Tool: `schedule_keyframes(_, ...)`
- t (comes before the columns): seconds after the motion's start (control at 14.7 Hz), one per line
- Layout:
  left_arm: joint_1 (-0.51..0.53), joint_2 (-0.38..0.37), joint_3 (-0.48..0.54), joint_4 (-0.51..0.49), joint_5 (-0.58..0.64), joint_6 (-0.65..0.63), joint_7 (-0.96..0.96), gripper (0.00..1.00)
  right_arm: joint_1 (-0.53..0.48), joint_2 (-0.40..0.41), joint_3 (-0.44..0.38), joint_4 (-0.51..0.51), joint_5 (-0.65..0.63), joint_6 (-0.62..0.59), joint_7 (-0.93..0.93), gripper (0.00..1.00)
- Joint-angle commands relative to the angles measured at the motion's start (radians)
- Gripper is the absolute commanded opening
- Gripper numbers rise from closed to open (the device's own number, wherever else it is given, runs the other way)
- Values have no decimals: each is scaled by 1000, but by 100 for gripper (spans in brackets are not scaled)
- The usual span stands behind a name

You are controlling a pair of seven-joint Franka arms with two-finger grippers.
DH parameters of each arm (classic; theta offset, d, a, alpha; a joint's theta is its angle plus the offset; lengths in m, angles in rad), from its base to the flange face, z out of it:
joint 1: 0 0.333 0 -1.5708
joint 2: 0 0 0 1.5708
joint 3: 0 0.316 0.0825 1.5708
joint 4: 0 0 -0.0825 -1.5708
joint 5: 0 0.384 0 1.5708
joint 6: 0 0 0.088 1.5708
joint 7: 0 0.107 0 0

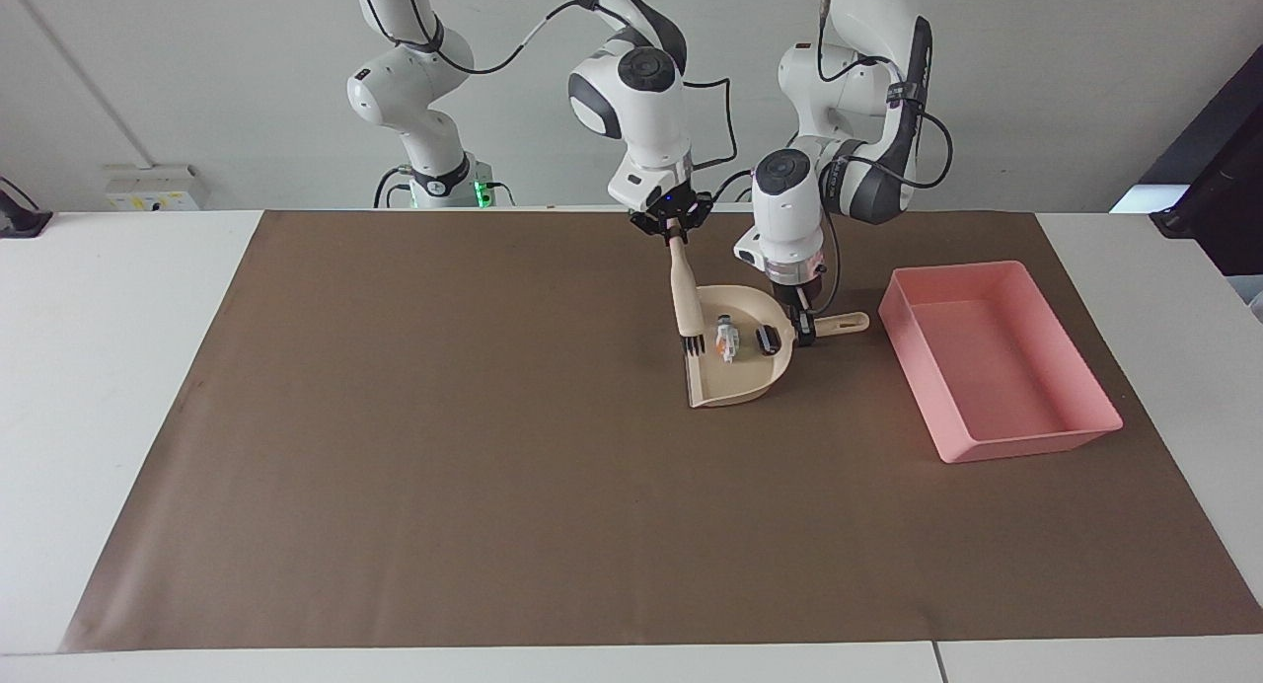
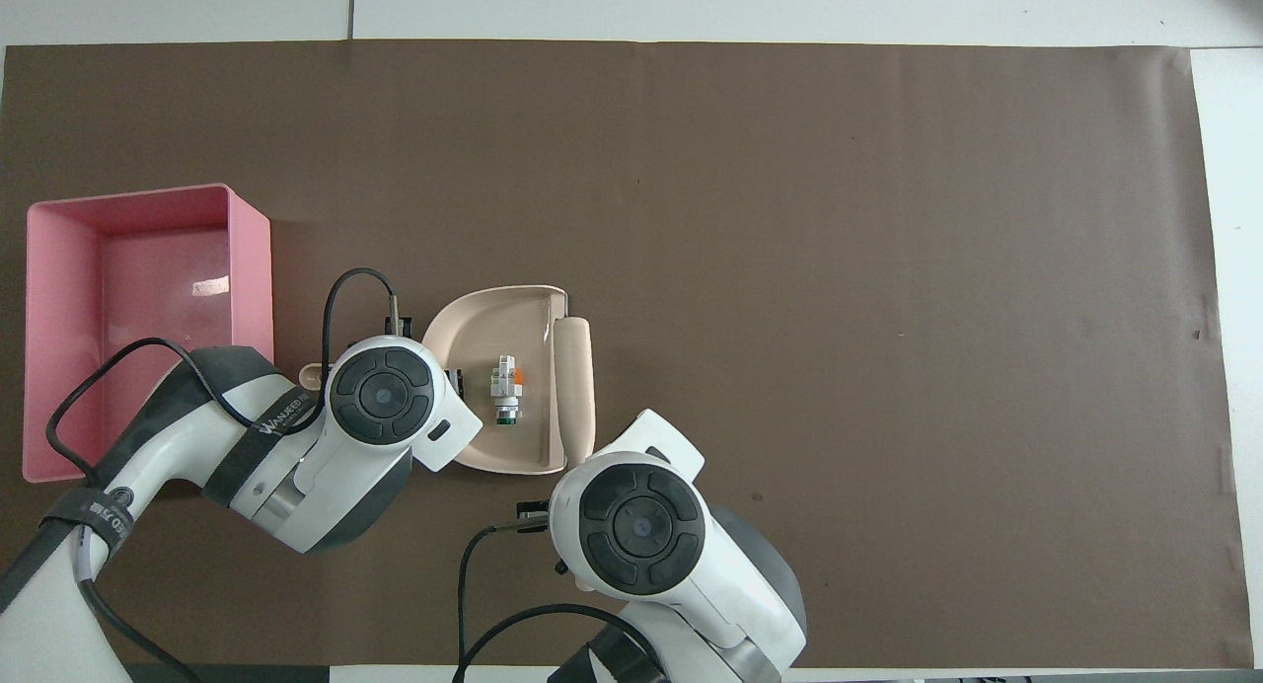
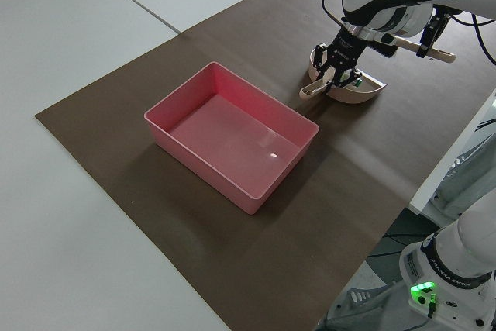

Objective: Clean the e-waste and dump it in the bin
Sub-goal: 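Lift the dustpan with the left gripper while the right gripper withdraws the brush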

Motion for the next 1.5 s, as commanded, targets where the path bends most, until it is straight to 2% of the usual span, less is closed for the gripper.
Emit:
schedule_keyframes(0.0, 18, -19, 0, -28, -29, 37, 47, 0, -139, -101, 8, -14, -44, -139, -52, 0)
schedule_keyframes(0.2, 44, -48, 5, 1, -144, -2, 168, 0, -361, -187, 6, -14, -47, -318, -269, 0)
schedule_keyframes(0.34, 85, -86, 5, 23, -211, -45, 258, 0, -531, -205, 5, -14, -50, -386, -447, 0)
schedule_keyframes(0.61, 205, -106, 12, 174, -303, -232, 423, 0, -740, -196, 6, -40, -183, -394, -667, 0)
schedule_keyframes(0.89, 335, -106, 17, 288, -307, -331, 522, 0, -865, -141, 8, -103, -254, -279, -787, 0)
schedule_keyframes(1.09, 453, -93, 19, 354, -299, -331, 625, 0, -912, -133, 8, -207, -248, -94, -807, 0)
schedule_keyframes(1.23, 548, -64, 20, 402, -290, -331, 679, 0, -931, -132, 8, -235, -232, -55, -805, 0)
schedule_keyframes(1.43, 683, -51, 19, 428, -186, -313, 803, 0, -958, -130, 8, -304, -229, 29, -850, 0)
